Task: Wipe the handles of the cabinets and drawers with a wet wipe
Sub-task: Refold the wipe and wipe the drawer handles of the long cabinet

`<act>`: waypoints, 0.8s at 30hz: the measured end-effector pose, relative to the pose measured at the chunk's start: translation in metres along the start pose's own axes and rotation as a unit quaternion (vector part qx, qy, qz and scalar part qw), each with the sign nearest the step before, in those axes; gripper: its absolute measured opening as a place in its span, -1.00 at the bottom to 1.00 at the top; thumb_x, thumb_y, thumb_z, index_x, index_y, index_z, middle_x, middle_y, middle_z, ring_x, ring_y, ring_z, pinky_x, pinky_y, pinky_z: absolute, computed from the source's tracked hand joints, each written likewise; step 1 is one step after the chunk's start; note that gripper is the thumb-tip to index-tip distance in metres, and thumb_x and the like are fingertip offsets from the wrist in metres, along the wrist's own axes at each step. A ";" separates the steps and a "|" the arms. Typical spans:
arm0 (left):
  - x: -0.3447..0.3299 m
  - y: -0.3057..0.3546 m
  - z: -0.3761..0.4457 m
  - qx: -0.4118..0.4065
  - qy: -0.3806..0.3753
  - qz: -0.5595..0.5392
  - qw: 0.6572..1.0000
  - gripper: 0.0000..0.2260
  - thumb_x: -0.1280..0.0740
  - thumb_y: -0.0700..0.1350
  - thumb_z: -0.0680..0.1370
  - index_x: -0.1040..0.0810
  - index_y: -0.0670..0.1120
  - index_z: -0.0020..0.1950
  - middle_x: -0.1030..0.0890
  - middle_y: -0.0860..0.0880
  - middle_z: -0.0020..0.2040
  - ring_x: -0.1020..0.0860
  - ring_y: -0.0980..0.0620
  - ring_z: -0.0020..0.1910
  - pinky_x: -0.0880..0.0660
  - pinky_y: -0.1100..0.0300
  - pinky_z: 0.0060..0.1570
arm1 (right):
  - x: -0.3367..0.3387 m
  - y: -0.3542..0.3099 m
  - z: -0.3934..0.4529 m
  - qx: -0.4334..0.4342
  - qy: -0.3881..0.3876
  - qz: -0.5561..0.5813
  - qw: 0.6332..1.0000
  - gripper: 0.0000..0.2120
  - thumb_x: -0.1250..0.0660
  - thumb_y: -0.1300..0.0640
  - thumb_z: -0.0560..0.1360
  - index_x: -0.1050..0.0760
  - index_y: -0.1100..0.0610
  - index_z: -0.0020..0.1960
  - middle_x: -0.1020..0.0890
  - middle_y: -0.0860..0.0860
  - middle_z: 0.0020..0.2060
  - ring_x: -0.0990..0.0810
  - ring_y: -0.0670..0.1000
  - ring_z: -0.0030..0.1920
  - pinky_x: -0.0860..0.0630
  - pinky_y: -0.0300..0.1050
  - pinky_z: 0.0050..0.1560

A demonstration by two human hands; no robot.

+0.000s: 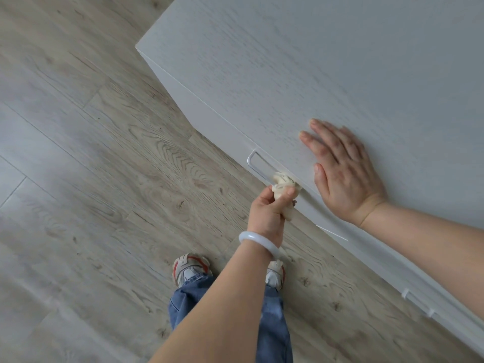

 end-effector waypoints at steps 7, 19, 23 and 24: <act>0.017 0.037 0.014 0.066 -0.093 0.179 0.977 -0.95 -0.36 -0.34 0.50 -0.56 -0.25 -0.06 -0.61 -0.05 -0.27 -0.55 0.13 -0.34 -0.48 0.32 -0.27 | 0.001 0.000 0.000 0.000 -0.003 0.005 1.000 -0.50 -0.05 0.15 0.57 -0.25 0.16 0.51 -0.25 0.12 0.51 -0.20 0.10 0.51 -0.12 0.12 0.51; 0.063 0.126 0.030 0.058 -0.014 0.245 0.968 -0.87 -0.42 -0.23 0.41 -0.60 -0.22 -0.07 -0.61 -0.02 -0.30 -0.52 0.06 -0.29 -0.52 0.31 -0.33 | -0.001 0.000 0.000 0.000 0.000 0.001 1.000 -0.50 -0.03 0.14 0.57 -0.25 0.16 0.51 -0.26 0.11 0.51 -0.22 0.11 0.49 -0.11 0.10 0.51; 0.054 0.136 0.022 0.009 -0.037 0.220 0.975 -0.65 -0.41 -0.26 0.45 -0.51 -0.33 0.20 -0.64 -0.16 -0.02 -0.64 -0.04 -0.05 -0.58 0.21 -0.03 | -0.001 0.000 0.000 0.000 -0.001 -0.003 1.000 -0.50 -0.03 0.14 0.57 -0.24 0.15 0.51 -0.25 0.11 0.51 -0.21 0.10 0.50 -0.10 0.09 0.51; 0.048 0.135 0.019 -0.003 -0.034 0.248 0.968 -0.65 -0.39 -0.27 0.48 -0.48 -0.36 0.23 -0.63 -0.19 0.01 -0.64 -0.06 -0.02 -0.58 0.18 0.01 | -0.001 0.000 0.000 0.000 -0.001 -0.004 1.000 -0.50 -0.03 0.14 0.57 -0.24 0.15 0.51 -0.25 0.11 0.51 -0.21 0.10 0.50 -0.10 0.09 0.51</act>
Point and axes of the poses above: each hand's wrist, its own z-axis towards the middle knuckle, its own x-axis out of the back of the hand, y = z × x, the point moved 3 cm from there along z, towards the middle knuckle
